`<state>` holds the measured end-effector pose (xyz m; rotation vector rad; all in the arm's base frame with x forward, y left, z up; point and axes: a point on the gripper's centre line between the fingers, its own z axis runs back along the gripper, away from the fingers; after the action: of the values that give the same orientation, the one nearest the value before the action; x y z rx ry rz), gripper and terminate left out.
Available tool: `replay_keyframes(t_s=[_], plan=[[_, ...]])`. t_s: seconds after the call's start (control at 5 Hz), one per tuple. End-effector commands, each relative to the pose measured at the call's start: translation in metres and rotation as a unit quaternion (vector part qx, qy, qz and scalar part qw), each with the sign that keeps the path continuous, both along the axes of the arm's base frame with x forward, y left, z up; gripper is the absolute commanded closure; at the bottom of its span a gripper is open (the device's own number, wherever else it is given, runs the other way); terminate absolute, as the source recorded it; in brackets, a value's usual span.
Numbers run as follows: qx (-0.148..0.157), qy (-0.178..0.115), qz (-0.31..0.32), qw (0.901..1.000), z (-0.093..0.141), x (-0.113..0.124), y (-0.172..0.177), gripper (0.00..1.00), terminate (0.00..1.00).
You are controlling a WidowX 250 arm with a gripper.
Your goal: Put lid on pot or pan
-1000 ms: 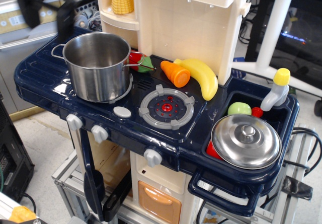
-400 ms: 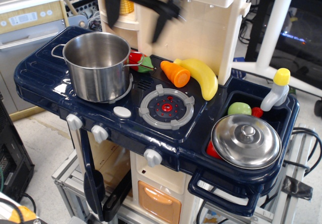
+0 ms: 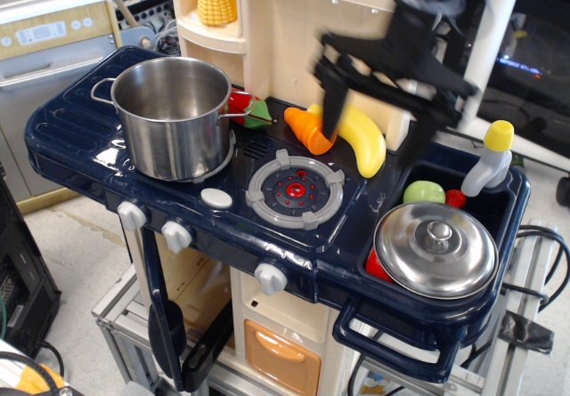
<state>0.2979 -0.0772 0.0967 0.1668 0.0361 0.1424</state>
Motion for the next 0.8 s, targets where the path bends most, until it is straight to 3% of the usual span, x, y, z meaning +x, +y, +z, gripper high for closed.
replay_keyframes(t_s=[0.0, 0.4, 0.6], plan=[[-0.008, -0.056, 0.011, 0.9983, -0.007, 0.028, -0.022, 0.0, 0.0], [-0.048, -0.086, 0.024, 0.9948, -0.024, 0.033, -0.03, 0.0, 0.0], [-0.053, -0.104, 0.049, 0.992, -0.028, 0.032, -0.036, 0.0, 0.0]])
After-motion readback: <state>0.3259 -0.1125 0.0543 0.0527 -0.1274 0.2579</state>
